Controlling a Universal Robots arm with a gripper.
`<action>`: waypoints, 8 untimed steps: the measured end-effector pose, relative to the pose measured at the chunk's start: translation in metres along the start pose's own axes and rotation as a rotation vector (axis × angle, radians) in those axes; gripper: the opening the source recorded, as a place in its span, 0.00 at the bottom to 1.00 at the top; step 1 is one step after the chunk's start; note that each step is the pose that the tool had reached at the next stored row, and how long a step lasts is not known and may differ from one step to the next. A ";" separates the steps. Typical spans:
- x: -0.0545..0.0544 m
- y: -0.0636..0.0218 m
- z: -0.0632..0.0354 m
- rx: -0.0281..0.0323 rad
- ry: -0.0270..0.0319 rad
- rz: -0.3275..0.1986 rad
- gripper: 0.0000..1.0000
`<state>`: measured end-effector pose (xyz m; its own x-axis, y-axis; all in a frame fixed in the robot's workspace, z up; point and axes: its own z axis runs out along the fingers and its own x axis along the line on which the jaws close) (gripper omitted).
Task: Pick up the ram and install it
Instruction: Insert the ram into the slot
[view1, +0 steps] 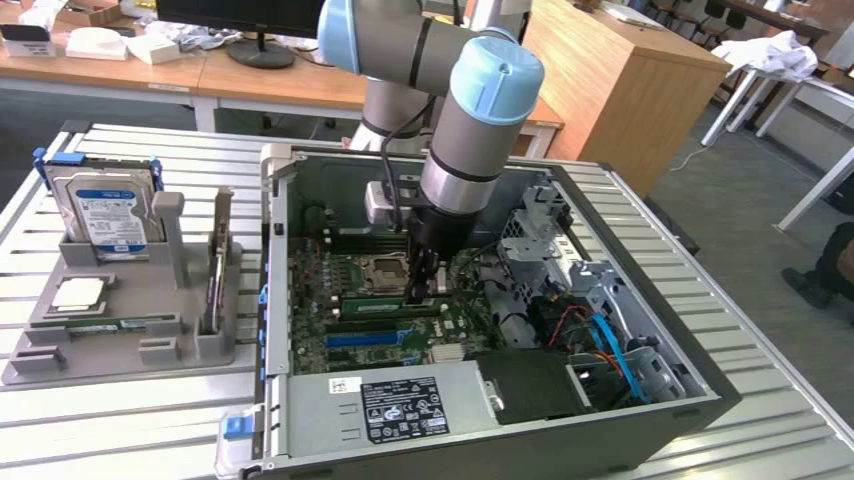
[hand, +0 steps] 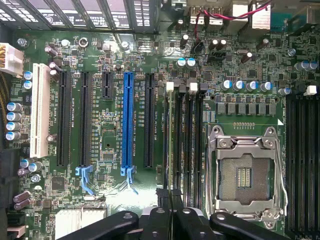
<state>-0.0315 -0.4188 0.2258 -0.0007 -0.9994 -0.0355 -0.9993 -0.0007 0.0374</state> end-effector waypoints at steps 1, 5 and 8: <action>0.000 0.0000 0.0004 0.0000 0.0001 0.000 0.11; 0.000 -0.0001 0.0025 0.0000 0.0000 0.000 0.11; 0.000 -0.0001 0.0028 -0.0001 0.0003 0.000 0.11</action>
<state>-0.0316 -0.4188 0.2230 -0.0006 -0.9994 -0.0352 -0.9993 -0.0007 0.0375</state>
